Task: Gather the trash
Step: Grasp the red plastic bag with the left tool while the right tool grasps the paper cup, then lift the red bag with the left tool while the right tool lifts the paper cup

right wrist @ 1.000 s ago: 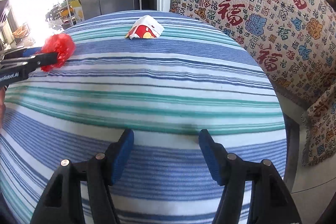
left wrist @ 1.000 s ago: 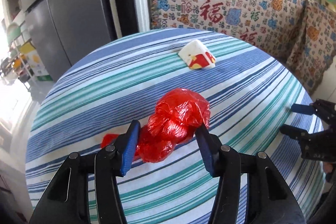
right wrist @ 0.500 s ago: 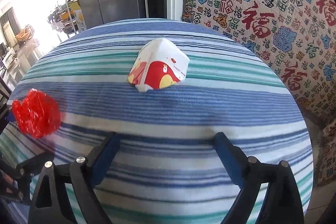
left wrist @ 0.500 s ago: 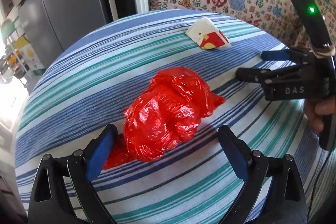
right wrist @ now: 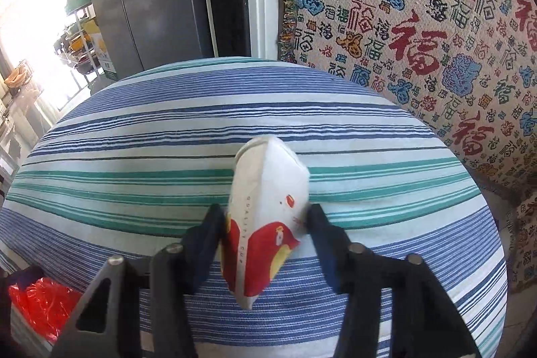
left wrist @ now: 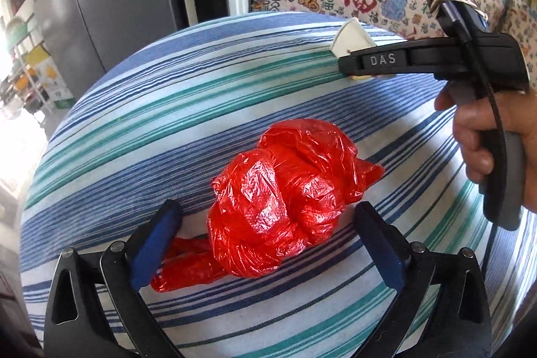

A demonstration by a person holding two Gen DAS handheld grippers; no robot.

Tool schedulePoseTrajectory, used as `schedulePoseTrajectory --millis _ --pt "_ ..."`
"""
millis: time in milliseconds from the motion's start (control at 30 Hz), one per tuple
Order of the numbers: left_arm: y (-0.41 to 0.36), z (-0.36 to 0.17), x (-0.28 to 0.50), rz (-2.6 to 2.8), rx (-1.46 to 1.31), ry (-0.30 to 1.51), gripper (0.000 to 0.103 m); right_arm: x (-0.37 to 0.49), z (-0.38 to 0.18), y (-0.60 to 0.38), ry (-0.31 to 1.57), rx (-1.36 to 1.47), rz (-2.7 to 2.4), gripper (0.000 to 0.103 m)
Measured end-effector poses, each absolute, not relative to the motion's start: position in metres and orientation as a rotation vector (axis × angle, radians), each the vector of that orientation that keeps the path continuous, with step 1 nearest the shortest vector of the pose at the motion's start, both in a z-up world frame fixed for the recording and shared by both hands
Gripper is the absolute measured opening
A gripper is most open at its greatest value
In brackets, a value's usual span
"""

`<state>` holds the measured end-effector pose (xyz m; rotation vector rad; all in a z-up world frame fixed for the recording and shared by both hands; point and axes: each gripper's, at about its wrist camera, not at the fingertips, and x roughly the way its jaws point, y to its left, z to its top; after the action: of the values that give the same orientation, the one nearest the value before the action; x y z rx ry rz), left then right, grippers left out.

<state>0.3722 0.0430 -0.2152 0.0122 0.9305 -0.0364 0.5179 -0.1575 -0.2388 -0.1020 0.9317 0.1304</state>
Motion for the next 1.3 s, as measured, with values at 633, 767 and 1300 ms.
schedulePoseTrajectory --millis 633,767,1300 --pt "0.039 -0.216 0.372 -0.026 0.014 0.933 0.102 0.313 -0.23 -0.215 0.925 -0.178 0.101 0.027" --pt "0.038 -0.216 0.37 -0.024 0.014 0.934 0.102 0.306 -0.233 -0.211 0.888 -0.202 0.075 0.037" --pt "0.037 -0.215 0.373 -0.123 0.068 0.959 0.102 0.307 -0.241 -0.233 0.9 -0.078 0.09 0.083"
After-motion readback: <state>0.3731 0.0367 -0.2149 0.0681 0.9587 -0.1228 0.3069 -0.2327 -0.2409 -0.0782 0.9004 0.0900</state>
